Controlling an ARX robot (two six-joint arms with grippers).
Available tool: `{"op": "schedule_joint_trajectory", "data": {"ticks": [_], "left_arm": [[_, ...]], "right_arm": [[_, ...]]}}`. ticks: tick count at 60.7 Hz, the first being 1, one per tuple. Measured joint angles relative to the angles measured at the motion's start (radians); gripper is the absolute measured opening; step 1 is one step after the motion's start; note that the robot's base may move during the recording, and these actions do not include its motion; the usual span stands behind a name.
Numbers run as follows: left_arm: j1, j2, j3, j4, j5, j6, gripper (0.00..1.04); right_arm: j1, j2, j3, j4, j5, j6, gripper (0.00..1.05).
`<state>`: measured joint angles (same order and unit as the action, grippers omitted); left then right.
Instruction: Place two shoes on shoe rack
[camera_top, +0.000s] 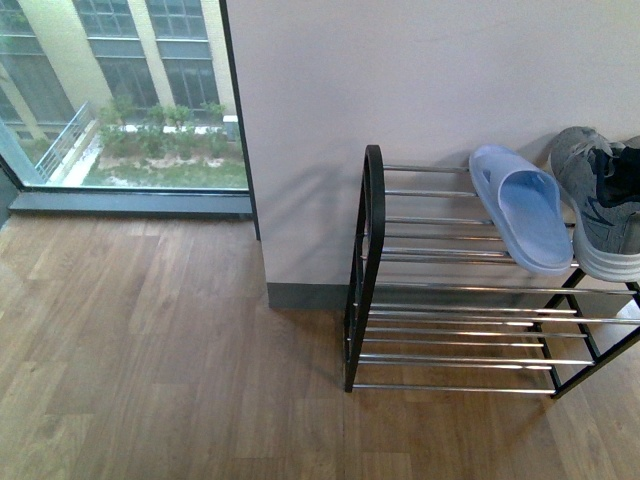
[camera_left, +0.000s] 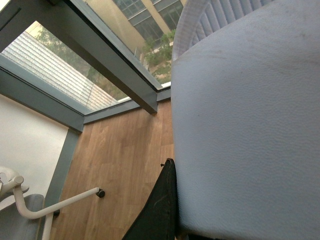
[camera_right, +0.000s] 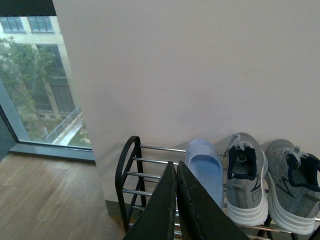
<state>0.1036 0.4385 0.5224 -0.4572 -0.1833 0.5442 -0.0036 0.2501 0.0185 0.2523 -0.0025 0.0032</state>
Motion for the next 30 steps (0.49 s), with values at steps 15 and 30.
{"op": "schedule_joint_trajectory", "data": {"ticks": [15, 30], "left_arm": [[0.000, 0.000, 0.000, 0.000, 0.000, 0.000, 0.02], [0.000, 0.000, 0.000, 0.000, 0.000, 0.000, 0.02]], "right_arm": [[0.000, -0.065, 0.000, -0.066, 0.000, 0.000, 0.02], [0.000, -0.241, 0.000, -0.249, 0.003, 0.000, 0.02]]}}
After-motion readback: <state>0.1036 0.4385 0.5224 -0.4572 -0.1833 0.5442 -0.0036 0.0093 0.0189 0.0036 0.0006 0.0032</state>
